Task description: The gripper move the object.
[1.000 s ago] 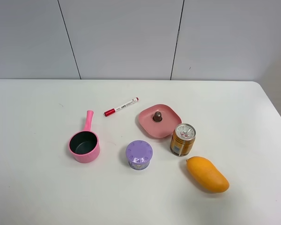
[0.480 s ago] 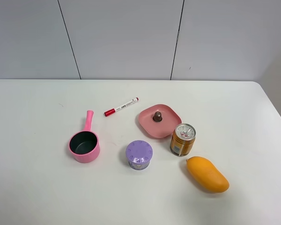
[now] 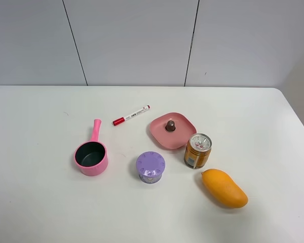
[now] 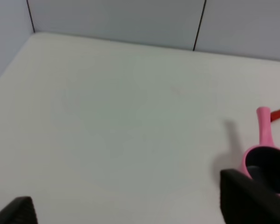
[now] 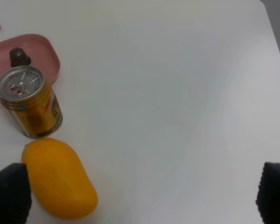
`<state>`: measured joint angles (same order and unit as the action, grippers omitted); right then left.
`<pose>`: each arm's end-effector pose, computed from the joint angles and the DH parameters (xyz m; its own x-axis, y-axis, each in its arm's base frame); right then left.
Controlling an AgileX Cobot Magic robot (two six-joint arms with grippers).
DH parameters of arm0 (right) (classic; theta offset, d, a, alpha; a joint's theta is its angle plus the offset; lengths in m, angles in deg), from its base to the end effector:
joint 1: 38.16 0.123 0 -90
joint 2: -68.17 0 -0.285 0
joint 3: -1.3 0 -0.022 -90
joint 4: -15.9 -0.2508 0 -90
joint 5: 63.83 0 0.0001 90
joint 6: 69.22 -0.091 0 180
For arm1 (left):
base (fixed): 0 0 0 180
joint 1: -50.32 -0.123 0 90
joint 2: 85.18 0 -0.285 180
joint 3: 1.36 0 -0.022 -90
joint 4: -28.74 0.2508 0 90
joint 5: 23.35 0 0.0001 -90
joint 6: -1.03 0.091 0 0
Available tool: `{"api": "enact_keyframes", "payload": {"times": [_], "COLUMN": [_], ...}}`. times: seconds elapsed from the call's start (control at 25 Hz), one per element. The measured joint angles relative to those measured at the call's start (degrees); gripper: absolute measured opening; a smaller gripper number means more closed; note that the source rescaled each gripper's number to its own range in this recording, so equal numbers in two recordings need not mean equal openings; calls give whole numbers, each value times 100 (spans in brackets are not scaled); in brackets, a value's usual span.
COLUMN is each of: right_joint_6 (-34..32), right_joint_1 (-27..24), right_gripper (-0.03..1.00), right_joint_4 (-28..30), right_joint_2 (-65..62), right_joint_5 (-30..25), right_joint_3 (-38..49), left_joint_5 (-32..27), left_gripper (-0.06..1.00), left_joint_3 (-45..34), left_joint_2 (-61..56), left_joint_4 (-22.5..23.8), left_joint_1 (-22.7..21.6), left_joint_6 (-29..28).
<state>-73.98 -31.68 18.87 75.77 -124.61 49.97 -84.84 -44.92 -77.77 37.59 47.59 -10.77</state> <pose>-0.0047 -0.0047 0.2769 -0.4548 0.0064 -0.8906 -0.0465 0.9984 0.0309 -0.0188 0.0114 0.3007 -0.3510 -0.1471 -0.9247 -0.2203 0.9728 -0.0711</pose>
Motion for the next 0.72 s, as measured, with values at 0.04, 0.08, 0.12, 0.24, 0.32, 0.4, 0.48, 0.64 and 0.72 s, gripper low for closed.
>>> {"api": "enact_keyframes", "payload": {"times": [0.04,0.08,0.12,0.24,0.32,0.4,0.48,0.64,0.72], "right_joint_6": [0,0,0,0,0,0,0,0,0], "right_joint_1": [0,0,0,0,0,0,0,0,0], "right_gripper": [100,100,100,100,100,100,100,100,100], "right_joint_4": [0,0,0,0,0,0,0,0,0], "right_joint_2": [0,0,0,0,0,0,0,0,0], "right_joint_5": [0,0,0,0,0,0,0,0,0], "right_joint_3": [0,0,0,0,0,0,0,0,0], "left_joint_5": [57,82,60,17,24,24,24,24,24], "left_gripper": [74,74,74,74,74,74,74,74,74], "left_joint_3": [-145,-263,-331,-402,-402,-402,-402,-402,-402], "left_joint_2": [0,0,0,0,0,0,0,0,0], "left_joint_4": [-18,-40,-79,-106,-106,-106,-100,-100,-100], "left_joint_1": [0,0,0,0,0,0,0,0,0], "left_joint_6": [-26,-26,-26,-31,-31,-31,-31,-31,-31]}}
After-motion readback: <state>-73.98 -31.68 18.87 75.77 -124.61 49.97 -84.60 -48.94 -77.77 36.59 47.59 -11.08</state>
